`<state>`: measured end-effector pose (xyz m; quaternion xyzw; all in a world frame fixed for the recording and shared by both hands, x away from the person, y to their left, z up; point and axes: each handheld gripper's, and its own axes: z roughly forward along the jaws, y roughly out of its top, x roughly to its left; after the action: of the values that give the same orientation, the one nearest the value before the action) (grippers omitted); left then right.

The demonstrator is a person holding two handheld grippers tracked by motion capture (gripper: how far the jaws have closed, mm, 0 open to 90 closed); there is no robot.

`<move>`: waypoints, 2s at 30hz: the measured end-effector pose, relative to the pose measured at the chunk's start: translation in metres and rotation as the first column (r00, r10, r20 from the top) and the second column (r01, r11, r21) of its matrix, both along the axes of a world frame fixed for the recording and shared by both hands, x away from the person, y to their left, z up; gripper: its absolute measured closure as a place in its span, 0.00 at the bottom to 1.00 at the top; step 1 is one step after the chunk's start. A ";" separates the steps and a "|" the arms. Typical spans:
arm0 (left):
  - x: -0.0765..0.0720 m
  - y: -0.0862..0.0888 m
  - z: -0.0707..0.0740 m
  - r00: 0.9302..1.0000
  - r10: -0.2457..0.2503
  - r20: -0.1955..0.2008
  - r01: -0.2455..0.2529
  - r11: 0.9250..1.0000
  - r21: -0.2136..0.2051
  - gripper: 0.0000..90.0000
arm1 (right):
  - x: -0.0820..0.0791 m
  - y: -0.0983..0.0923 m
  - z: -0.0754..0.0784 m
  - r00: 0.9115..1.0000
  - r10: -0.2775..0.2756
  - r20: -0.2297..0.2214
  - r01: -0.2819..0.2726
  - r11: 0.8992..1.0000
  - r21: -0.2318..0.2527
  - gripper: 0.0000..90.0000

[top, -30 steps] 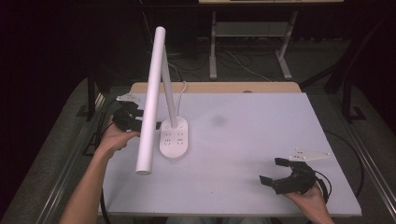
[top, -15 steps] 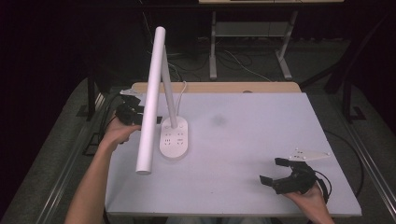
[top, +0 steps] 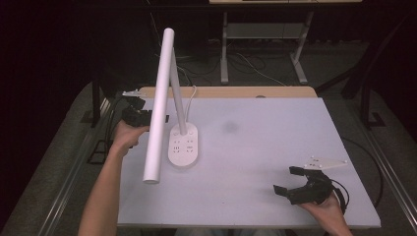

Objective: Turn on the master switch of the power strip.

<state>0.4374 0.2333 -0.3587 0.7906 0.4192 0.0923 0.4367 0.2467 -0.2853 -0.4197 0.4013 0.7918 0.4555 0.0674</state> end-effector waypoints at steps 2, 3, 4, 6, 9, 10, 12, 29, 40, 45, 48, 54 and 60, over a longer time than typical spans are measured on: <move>0.000 -0.001 -0.001 1.000 0.005 -0.013 -0.005 1.000 -0.016 0.54 | 0.000 0.000 0.000 1.000 0.002 0.001 -0.002 1.000 -0.002 0.00; 0.001 -0.001 -0.002 1.000 0.006 -0.011 -0.007 1.000 -0.015 0.56 | 0.000 0.000 0.000 1.000 0.002 0.001 -0.002 1.000 -0.002 0.00; 0.001 -0.001 -0.003 1.000 0.009 -0.014 -0.010 1.000 -0.015 0.60 | 0.000 0.000 0.000 1.000 0.001 0.000 -0.001 1.000 -0.002 0.00; 0.002 -0.002 -0.004 1.000 0.009 -0.019 -0.009 1.000 -0.019 0.69 | 0.000 0.000 0.000 1.000 0.000 -0.006 0.000 1.000 -0.002 0.00; 0.003 -0.003 -0.005 1.000 0.021 -0.010 -0.021 1.000 -0.018 0.73 | 0.000 0.001 0.000 1.000 0.001 -0.008 -0.001 1.000 -0.003 0.00; 0.004 -0.004 -0.006 1.000 0.027 -0.014 -0.027 0.999 -0.023 0.76 | 0.000 0.001 0.000 1.000 0.002 -0.009 -0.002 1.000 -0.003 0.00; 0.004 -0.004 -0.007 0.999 0.029 -0.018 -0.029 0.999 -0.027 0.80 | 0.000 0.001 0.000 1.000 0.003 -0.014 -0.003 1.000 -0.003 0.00; 0.009 -0.020 -0.022 0.999 0.007 -0.050 -0.005 1.000 0.026 1.00 | 0.001 -0.005 0.001 1.000 -0.011 -0.003 0.011 1.000 -0.001 0.00; 0.010 -0.030 -0.029 0.997 -0.043 -0.062 0.047 0.996 0.071 1.00 | 0.001 -0.005 0.001 1.000 -0.012 0.000 0.012 1.000 -0.003 0.00; 0.010 -0.035 -0.033 0.995 -0.065 -0.082 0.072 0.993 0.089 1.00 | 0.001 -0.005 0.001 1.000 -0.011 -0.002 0.011 1.000 -0.003 0.00; 0.010 -0.037 -0.035 0.992 -0.077 -0.096 0.088 0.989 0.119 1.00 | 0.001 -0.005 0.001 1.000 -0.011 0.000 0.011 1.000 -0.004 0.00; 0.010 -0.037 -0.043 0.991 -0.074 -0.109 0.090 0.985 0.144 1.00 | 0.001 -0.005 0.001 1.000 -0.007 -0.002 0.007 1.000 -0.007 0.00; 0.008 -0.037 -0.046 0.992 -0.072 -0.106 0.087 0.985 0.147 1.00 | 0.001 -0.005 0.001 1.000 -0.008 -0.013 0.008 1.000 -0.007 0.00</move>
<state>0.4457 0.1963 -0.4050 0.8412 0.4005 0.0663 0.3571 0.2478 -0.2900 -0.4192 0.4070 0.7922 0.4500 0.0654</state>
